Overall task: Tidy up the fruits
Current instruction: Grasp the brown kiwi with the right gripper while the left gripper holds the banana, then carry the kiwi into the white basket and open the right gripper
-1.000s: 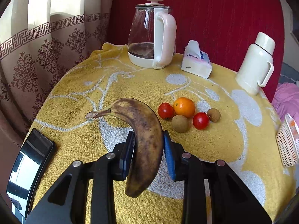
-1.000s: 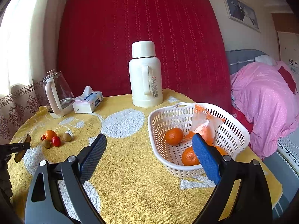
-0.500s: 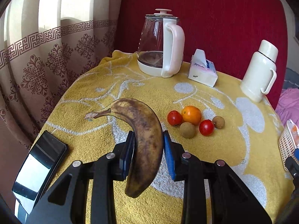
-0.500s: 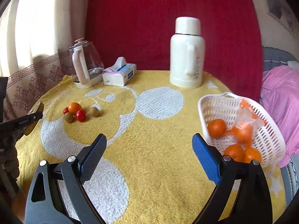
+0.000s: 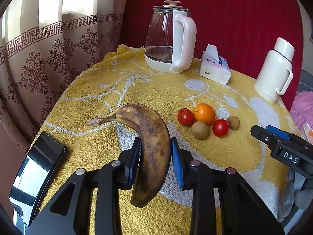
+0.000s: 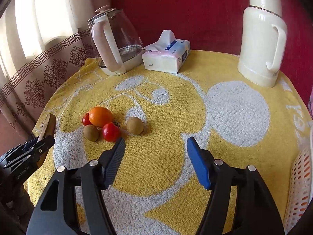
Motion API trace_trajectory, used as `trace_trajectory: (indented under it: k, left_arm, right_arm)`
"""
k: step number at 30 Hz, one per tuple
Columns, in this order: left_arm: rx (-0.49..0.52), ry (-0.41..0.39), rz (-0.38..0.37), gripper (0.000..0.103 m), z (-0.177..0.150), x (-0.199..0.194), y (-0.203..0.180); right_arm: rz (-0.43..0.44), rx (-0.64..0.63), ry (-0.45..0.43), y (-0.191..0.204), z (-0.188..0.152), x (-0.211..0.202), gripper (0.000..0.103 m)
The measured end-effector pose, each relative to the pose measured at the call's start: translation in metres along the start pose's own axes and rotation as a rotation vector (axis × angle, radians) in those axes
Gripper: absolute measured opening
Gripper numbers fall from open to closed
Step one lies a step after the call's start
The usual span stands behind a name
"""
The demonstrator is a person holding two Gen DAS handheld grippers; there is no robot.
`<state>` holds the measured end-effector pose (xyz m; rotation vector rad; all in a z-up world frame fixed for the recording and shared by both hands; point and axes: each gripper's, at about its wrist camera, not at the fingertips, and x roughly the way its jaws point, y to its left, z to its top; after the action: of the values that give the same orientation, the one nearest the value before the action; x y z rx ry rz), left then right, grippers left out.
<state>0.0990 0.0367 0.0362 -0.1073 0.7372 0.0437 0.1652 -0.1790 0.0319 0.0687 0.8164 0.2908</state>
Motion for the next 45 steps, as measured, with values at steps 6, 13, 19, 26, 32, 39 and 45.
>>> trace_trajectory:
  k: [6,13,19,26,32,39,45]
  left_arm:
    - [-0.006,0.008,-0.001,0.031,0.000,0.003,0.002]
    - [-0.003,0.014,-0.005,0.031,0.000,0.004,0.001]
    - [-0.001,0.013,-0.005,0.031,0.000,0.005,0.000]
    - [0.004,0.014,-0.007,0.031,-0.001,0.005,-0.001]
    - [0.021,0.013,-0.008,0.031,-0.003,0.005,-0.004]
    - [0.046,-0.018,0.008,0.031,-0.005,0.000,-0.008]
    - [0.058,-0.032,0.015,0.031,-0.007,-0.003,-0.010]
  right_arm:
    - [0.014,-0.026,0.022,0.011,0.018,0.028,0.052]
    - [0.063,-0.004,0.074,0.016,0.024,0.054,0.045]
    - [0.072,0.017,0.084,0.016,0.026,0.061,0.034]
    - [0.086,0.003,0.079,0.020,0.019,0.050,0.026]
    - [0.111,0.045,0.047,0.016,0.009,0.024,0.026]
    - [0.103,0.076,-0.009,0.008,-0.006,-0.019,0.026]
    - [0.080,0.131,-0.044,-0.012,-0.020,-0.051,0.026]
